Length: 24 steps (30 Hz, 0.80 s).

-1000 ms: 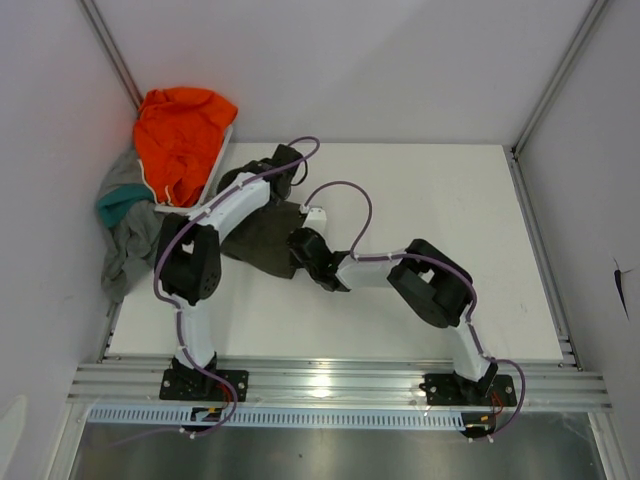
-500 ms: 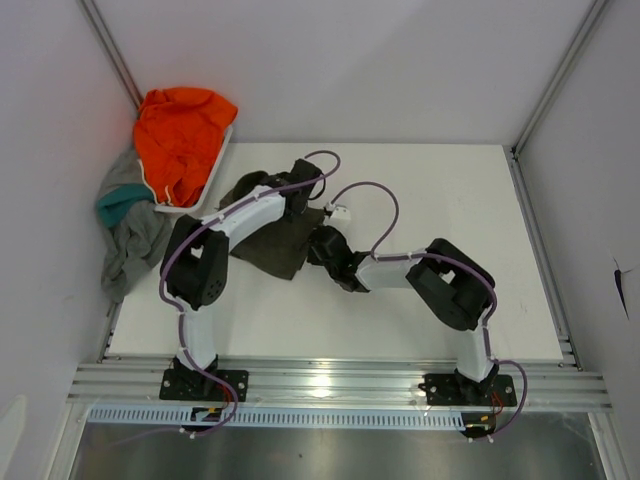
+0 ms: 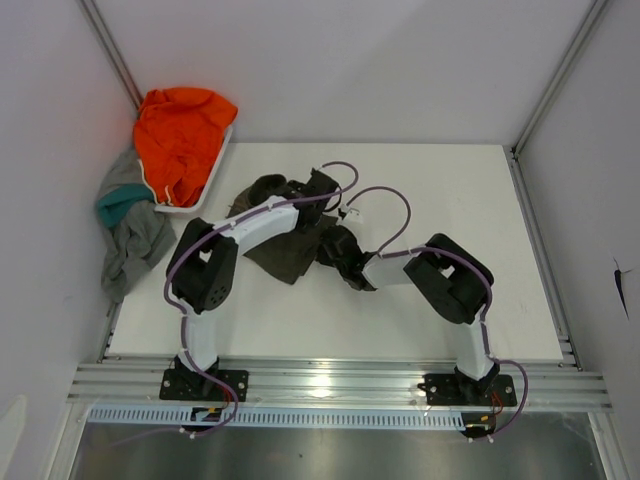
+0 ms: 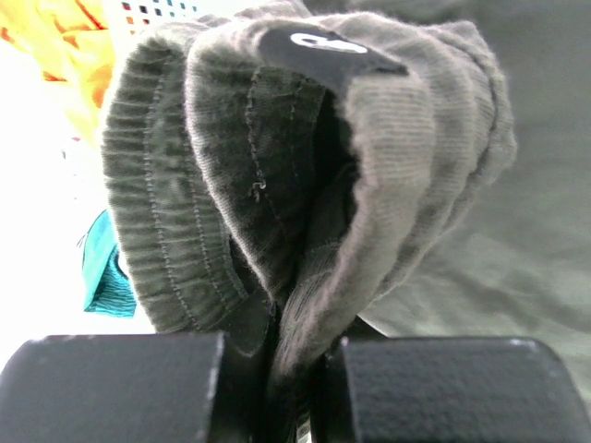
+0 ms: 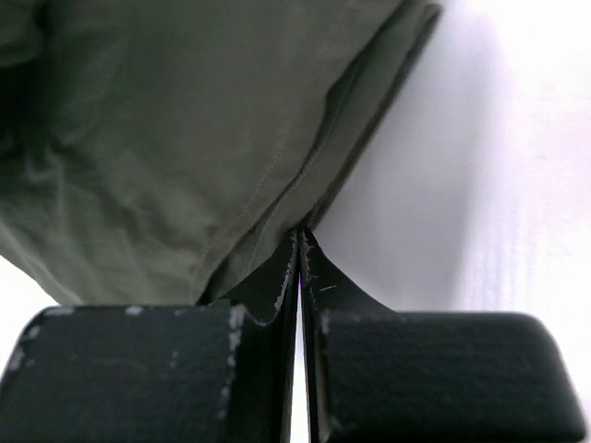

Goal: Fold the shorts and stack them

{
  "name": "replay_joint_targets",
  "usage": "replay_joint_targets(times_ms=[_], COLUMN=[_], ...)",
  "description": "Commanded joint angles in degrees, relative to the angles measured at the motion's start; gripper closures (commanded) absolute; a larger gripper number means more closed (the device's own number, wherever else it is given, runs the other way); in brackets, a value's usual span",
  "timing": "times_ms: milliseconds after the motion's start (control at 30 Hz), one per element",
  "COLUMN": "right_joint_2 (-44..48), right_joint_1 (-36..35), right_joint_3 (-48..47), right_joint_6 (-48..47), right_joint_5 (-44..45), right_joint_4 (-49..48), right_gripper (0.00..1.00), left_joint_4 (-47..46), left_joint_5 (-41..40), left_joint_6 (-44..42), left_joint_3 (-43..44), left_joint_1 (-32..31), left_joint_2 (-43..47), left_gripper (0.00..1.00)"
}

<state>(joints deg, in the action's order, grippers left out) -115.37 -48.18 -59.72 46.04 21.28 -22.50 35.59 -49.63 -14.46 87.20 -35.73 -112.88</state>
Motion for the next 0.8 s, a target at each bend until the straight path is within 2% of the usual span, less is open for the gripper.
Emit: replay_joint_targets(times_ms=[0, 467, 500, 533, 600, 700, 767], right_joint_2=[-2.3, -4.1, -4.1, -4.1, -4.1, -4.2, -3.9], right_joint_1=[0.4, 1.9, 1.9, 2.0, 1.9, 2.0, 2.0], right_joint_3=[-1.6, -1.0, -0.9, -0.9, -0.9, -0.8, -0.5], right_joint_6=[2.0, 5.2, 5.3, 5.2, 5.2, 5.2, 5.2], right_joint_5=[-0.8, -2.6, -2.6, -2.6, -2.6, -2.7, -2.6], right_joint_4=[-2.4, -3.1, -3.1, -3.1, -3.2, -3.2, -3.4], right_gripper=[1.00, 1.00, 1.00, 1.00, 1.00, 1.00, 1.00], left_joint_4=[-2.5, -1.8, -1.0, 0.9, 3.1, 4.7, 5.8], left_joint_5=[-2.2, -0.6, -0.1, 0.4, 3.5, 7.8, 9.6], left_joint_6=[0.3, 3.2, 4.1, 4.7, 6.0, 6.6, 7.2], left_joint_3=[-1.6, -3.8, -2.8, -2.2, -0.8, 0.4, 1.6], left_joint_1=[-2.0, -6.5, -6.5, -6.5, -6.5, -6.6, -6.6], left_joint_2=[2.9, 2.2, 2.0, 1.8, 2.0, 3.7, 4.6], left_gripper=[1.00, 0.98, 0.91, 0.75, 0.60, 0.28, 0.16])
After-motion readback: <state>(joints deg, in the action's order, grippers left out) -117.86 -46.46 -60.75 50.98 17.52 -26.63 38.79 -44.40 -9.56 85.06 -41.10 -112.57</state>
